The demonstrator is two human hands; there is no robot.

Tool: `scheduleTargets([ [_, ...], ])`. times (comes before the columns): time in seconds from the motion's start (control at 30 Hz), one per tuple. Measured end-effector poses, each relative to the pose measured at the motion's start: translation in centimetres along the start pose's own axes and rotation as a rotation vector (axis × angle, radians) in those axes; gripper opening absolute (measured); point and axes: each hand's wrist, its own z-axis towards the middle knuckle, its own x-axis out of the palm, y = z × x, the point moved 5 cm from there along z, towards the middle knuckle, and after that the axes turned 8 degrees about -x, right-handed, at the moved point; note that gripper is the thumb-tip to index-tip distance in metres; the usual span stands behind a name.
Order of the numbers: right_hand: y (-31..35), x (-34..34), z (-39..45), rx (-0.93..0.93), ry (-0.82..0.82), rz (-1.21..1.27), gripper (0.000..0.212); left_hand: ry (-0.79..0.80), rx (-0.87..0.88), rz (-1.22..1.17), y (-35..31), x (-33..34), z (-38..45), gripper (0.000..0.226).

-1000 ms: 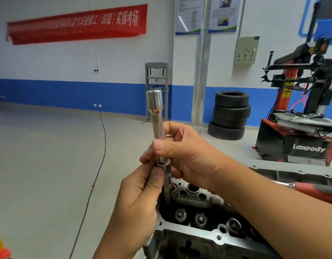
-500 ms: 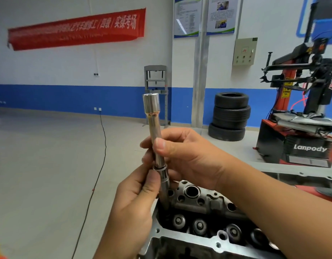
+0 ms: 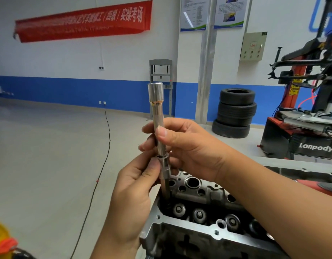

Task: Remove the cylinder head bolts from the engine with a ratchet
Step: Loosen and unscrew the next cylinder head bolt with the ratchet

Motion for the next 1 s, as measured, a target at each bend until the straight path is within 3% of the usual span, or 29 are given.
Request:
scheduleTargets([
  [0.3, 0.8, -0.5, 0.2, -0.083, -0.007, 0.049, 0.011, -0.215, 0.186, 0.215, -1.0, -0.5, -0.1, 0.039],
  [0.43, 0.9, -0.2, 0.2, -0.094, -0.009, 0.03, 0.011, -0.125, 0.137, 0.156, -0.5, -0.1, 0.2, 0.026],
  [0.53, 0.9, 0.1, 0.0, -0.06, 0.019, 0.055, 0.015, -0.026, 0.033, -0.027, 0.1, 0.0, 0.0, 0.036],
  [0.83, 0.9, 0.2, 0.2, -0.103, 0.018, 0.07, 0.015, -0.217, 0.206, 0.193, -0.8, -0.6, -0.5, 0.02],
  [1.0, 1.1, 0.4, 0.0, -0.082, 0.001, 0.046, 0.014, -0.041, 0.04, 0.069, -0.1, -0.1, -0.6, 0.027],
])
